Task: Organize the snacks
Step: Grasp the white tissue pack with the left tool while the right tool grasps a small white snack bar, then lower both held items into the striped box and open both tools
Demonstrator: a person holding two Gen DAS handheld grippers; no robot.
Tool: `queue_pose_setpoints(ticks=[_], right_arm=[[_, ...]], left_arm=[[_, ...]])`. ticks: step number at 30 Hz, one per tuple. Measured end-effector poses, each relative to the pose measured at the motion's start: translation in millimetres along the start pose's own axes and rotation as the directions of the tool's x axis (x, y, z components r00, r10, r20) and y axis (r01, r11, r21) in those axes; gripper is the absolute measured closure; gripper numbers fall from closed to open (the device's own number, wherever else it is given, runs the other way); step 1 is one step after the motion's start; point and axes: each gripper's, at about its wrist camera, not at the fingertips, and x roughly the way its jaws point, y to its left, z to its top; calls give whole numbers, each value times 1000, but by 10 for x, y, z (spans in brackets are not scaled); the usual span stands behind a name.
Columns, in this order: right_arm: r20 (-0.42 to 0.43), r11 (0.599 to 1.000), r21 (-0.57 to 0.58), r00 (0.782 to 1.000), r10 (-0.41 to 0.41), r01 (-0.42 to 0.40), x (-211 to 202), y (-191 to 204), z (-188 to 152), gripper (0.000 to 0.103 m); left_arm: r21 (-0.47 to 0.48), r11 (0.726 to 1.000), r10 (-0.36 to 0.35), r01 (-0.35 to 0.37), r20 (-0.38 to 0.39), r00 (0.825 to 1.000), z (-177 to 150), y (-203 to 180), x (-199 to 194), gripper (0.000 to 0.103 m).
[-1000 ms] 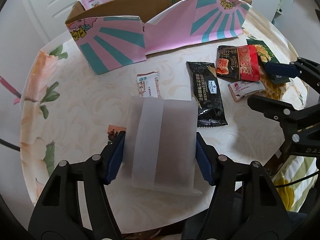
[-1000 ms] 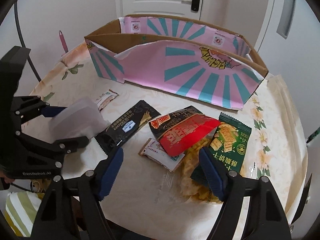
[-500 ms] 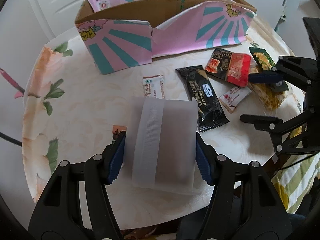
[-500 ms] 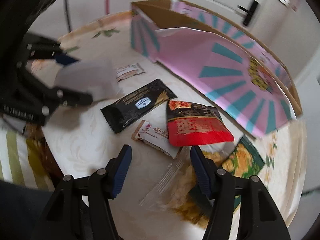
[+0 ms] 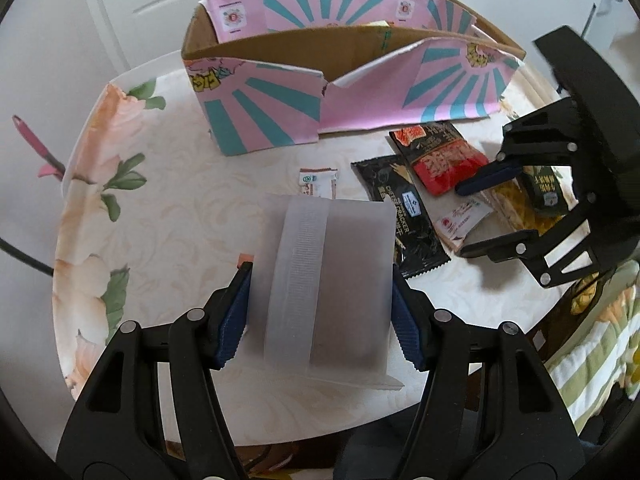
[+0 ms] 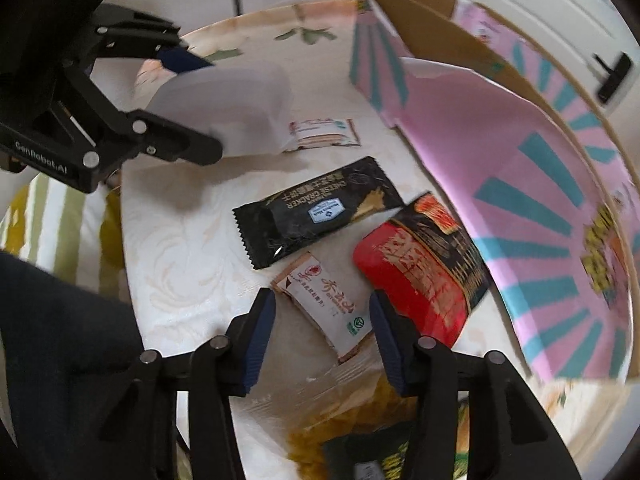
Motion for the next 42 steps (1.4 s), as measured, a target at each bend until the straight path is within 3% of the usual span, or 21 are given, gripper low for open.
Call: queue_pose_setpoints(ticks=[3, 6, 11, 18, 27, 34, 42], right_arm=[[-25, 997, -27, 998, 65, -66, 21, -71, 40, 65], [-39, 995, -67, 997, 70, -72, 18, -75, 71, 78], [-16, 996, -62, 998, 58, -59, -12, -29, 26, 82], [47, 996, 86, 998, 35, -39, -146, -92, -133, 83], [165, 954, 297, 986, -10, -40, -581, -249, -141, 84], [259, 941, 339, 963, -78, -15, -1114, -347, -23, 84], [341, 899, 436, 919, -200, 34, -1592, -641, 235, 84]], left_arm=[[-16, 1000, 4, -4, 5, 1000, 13, -7, -35, 43], [-35, 999, 5, -5, 7, 1000, 39, 25, -52, 43], [-61, 998, 10, -10, 11, 1000, 73, 32, -92, 43], [-95, 995, 18, -15, 24, 1000, 147, 33, -218, 43], [-163, 986, 32, -16, 92, 995, 338, 66, -610, 43], [-170, 985, 48, -16, 187, 981, 632, 76, -1000, 43], [-95, 995, 8, 19, 281, 960, 1345, 164, -1184, 43]])
